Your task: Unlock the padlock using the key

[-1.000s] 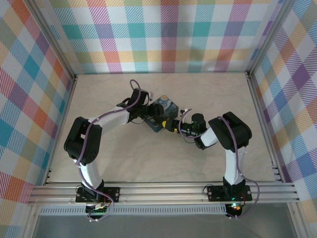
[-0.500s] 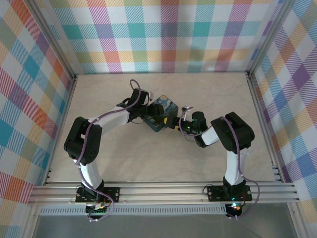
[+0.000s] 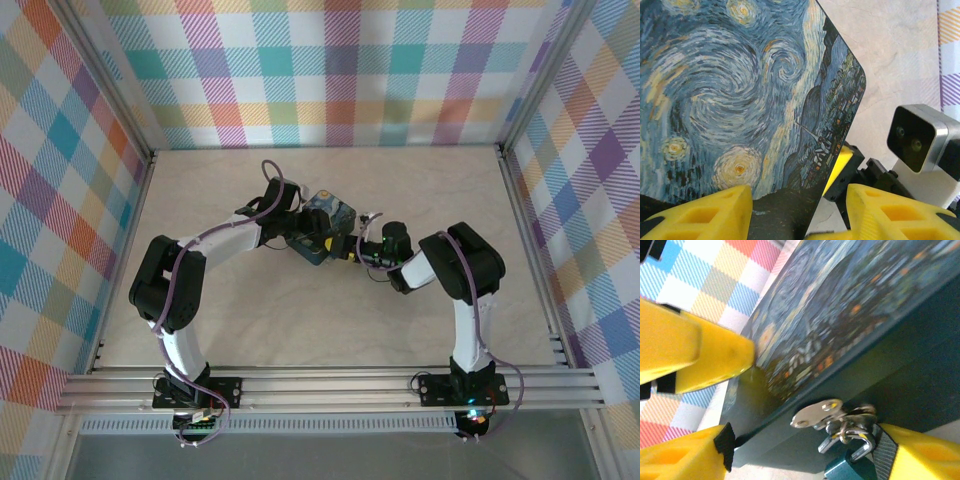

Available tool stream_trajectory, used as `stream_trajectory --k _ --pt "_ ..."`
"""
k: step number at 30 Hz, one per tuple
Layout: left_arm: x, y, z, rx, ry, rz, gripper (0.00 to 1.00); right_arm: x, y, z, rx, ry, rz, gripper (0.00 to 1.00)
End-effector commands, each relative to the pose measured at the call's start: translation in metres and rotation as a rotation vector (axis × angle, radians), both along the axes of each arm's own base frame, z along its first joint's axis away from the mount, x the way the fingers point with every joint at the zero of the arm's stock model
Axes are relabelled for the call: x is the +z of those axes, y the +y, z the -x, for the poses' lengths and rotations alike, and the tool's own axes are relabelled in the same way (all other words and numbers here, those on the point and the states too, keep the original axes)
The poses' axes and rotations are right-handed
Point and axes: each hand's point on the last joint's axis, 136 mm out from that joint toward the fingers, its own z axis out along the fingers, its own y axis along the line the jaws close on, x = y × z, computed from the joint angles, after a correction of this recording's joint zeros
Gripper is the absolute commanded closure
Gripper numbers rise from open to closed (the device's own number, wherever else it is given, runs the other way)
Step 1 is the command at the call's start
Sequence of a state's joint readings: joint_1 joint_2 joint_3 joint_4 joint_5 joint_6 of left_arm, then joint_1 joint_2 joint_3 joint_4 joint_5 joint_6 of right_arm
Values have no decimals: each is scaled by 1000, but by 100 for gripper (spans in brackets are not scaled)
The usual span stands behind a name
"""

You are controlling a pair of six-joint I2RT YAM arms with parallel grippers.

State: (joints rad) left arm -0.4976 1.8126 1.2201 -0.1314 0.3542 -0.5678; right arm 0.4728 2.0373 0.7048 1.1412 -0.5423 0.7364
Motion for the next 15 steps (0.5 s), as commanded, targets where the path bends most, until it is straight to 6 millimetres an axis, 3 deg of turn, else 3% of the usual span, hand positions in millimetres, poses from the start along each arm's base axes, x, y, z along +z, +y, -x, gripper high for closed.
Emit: stream_trajectory --k 1,15 --pt "-50 11 27 5 176 -90 47 4 9 15 78 -14 -38 31" --pt "-47 11 26 8 171 -87 48 15 11 23 118 -66 -76 55"
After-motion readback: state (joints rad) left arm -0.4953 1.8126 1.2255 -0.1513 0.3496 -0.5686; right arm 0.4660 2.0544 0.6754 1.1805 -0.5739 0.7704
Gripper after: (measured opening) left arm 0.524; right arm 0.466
